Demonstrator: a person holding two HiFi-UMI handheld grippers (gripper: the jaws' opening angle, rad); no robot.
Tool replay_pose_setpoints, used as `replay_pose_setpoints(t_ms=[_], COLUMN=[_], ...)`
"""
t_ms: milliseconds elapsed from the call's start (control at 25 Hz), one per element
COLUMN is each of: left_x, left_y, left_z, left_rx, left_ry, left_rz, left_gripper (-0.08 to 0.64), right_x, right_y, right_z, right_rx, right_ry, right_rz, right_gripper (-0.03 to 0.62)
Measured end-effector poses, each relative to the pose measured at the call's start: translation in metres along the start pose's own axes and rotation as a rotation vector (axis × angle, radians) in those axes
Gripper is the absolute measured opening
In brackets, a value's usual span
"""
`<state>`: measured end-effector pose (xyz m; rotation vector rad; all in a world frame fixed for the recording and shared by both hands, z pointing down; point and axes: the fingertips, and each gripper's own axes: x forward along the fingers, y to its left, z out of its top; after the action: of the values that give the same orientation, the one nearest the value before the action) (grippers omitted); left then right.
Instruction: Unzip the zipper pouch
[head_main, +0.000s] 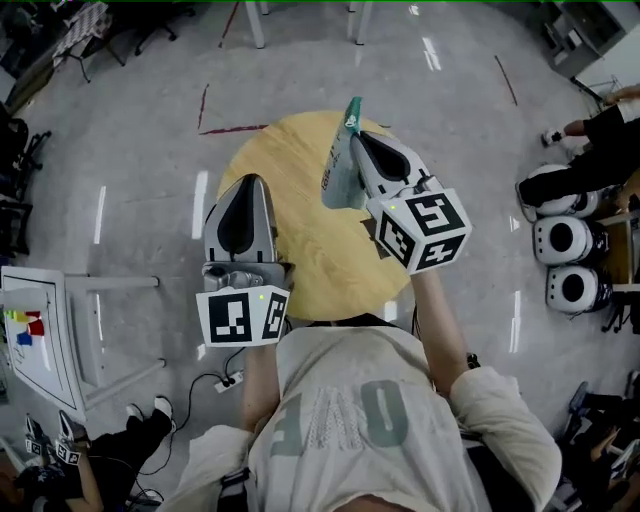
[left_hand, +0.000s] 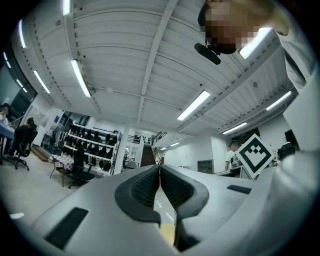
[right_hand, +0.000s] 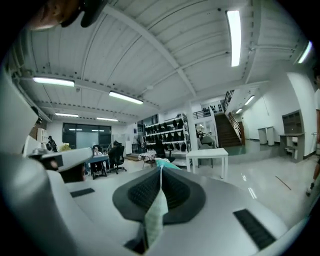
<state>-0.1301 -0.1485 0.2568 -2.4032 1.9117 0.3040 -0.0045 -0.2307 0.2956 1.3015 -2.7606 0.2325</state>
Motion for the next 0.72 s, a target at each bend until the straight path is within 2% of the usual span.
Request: replay_pose_setpoints(t_ms=[120, 240, 480, 720], left_x=[0.004, 0.003, 0.003, 0.002], left_y=[-0.023, -0.042, -0.062, -0.079], left_z=[0.009, 0.010, 0.011, 0.022], left_rx=[0.012, 0.005, 0.015, 0.067], left_ry=[-0.025, -0.034, -0.038, -0.066], left_rz=[-0.063, -0.099, -0.147, -0.195], left_gripper=[0.028, 0.028, 0.028, 0.028], right_x=[-0.031, -0.057, -0.087, -0.101], right_y=[0.008, 0.016, 0.030, 0.035], right_z=[0.011, 0.011, 0.007, 0.013], right_rx=[-0.003, -0.038, -0.026, -0.040], right_ry=[-0.083, -0.123, -0.139, -0.138], right_rz=[0.033, 0.044, 0.088, 0.169], right_gripper=[0.034, 0.034, 0.034, 0.034])
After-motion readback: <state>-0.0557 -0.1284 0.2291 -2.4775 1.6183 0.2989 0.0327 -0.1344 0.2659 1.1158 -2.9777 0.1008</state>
